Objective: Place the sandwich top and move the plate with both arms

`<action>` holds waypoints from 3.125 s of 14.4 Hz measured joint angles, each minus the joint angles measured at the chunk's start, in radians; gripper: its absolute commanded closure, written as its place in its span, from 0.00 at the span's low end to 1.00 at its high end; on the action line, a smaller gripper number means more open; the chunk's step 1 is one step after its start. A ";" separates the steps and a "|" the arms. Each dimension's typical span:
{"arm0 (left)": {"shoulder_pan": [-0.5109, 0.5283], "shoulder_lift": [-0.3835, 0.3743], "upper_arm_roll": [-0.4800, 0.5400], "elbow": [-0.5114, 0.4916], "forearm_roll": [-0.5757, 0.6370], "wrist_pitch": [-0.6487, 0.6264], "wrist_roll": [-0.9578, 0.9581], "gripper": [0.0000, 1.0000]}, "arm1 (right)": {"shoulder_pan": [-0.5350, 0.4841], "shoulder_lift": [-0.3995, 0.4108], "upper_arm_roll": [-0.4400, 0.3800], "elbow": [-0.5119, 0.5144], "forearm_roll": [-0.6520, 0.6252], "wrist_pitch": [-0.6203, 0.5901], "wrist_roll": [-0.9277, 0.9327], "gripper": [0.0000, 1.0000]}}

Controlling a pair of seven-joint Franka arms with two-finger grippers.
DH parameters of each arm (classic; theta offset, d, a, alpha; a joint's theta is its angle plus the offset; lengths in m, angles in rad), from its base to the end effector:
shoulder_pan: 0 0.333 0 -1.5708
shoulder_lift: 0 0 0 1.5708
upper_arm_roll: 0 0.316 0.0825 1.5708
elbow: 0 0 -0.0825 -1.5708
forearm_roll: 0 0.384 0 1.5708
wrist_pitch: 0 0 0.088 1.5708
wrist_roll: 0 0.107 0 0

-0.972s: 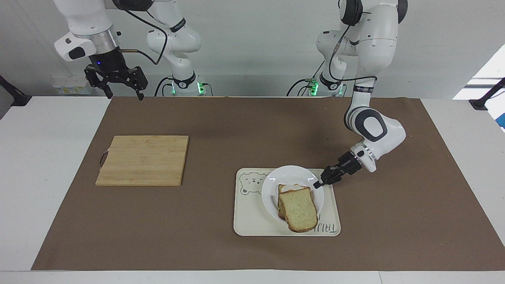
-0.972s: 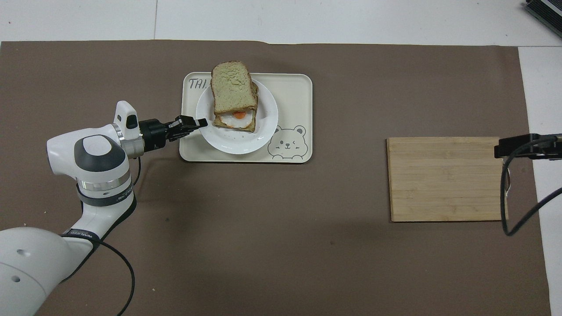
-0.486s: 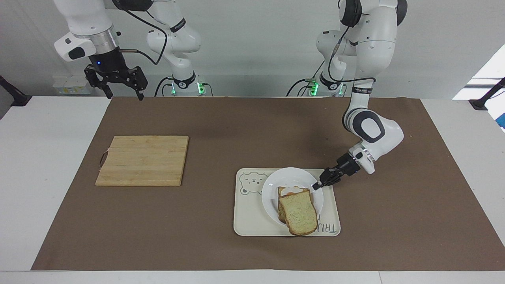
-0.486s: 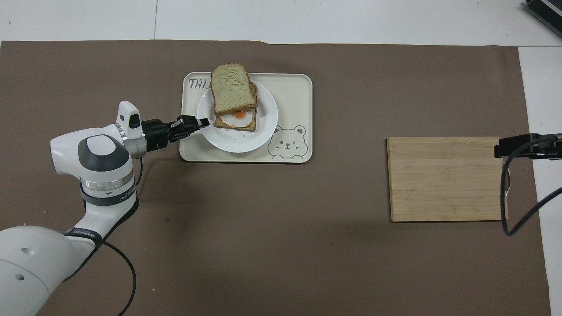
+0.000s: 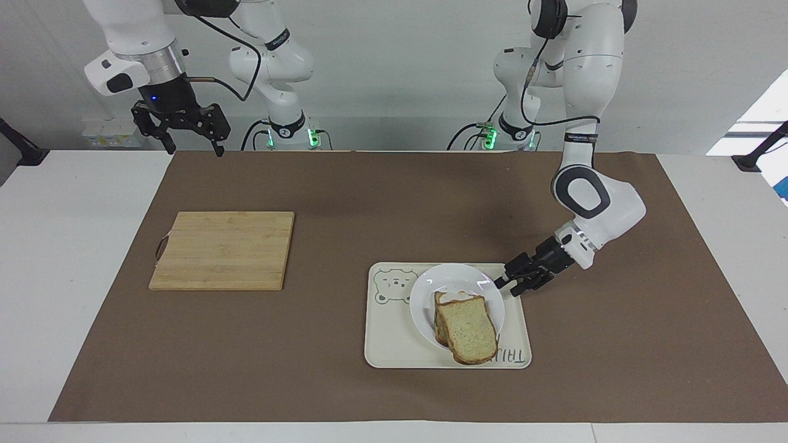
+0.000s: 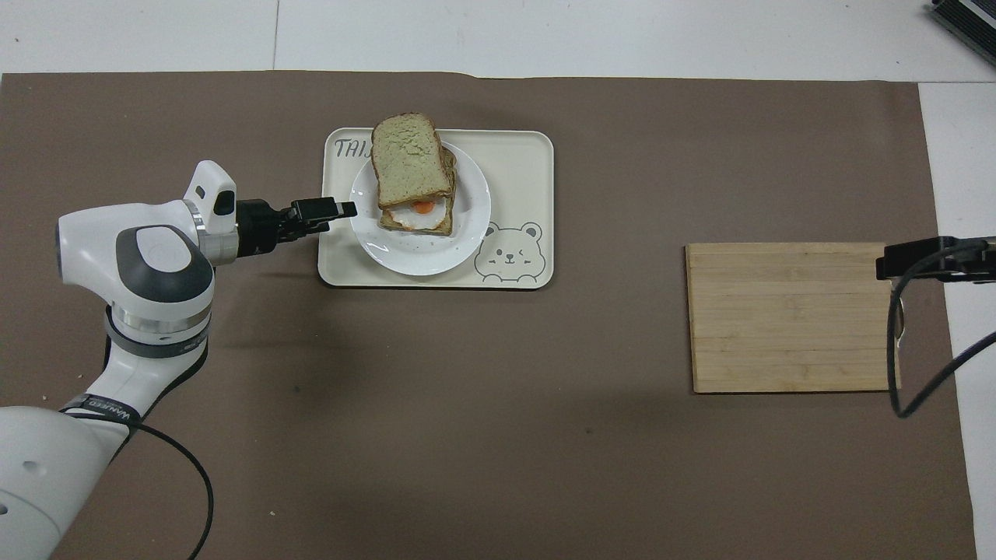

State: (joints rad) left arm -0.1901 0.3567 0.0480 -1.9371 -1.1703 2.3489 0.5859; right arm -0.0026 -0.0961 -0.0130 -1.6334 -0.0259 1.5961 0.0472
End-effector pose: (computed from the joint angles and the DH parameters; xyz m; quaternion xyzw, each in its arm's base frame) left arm 0.6213 -0.1039 0.3127 0.9159 0.0525 0.1124 0.3816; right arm 0.5268 -0.0113 0.6492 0.9990 -0.0314 0.0296 0.0119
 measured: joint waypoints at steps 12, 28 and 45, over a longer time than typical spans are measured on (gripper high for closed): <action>0.001 -0.190 0.093 0.328 0.895 -0.373 -0.205 0.00 | 0.000 0.000 0.000 0.000 0.000 0.000 0.000 0.00; 0.001 -0.358 0.097 0.578 1.197 -0.890 -0.211 0.00 | 0.000 0.000 0.000 0.000 0.000 0.000 0.000 0.00; 0.135 -0.398 -0.051 0.563 1.191 -0.993 -0.415 0.00 | 0.000 0.000 0.000 0.000 0.000 0.000 0.000 0.00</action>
State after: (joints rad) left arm -0.0550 -0.0415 -0.0027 -1.3743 0.0205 1.3557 0.1712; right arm -0.0026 -0.0961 -0.0130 -1.6334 -0.0259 1.5961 0.0472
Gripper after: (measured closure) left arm 0.000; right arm 0.000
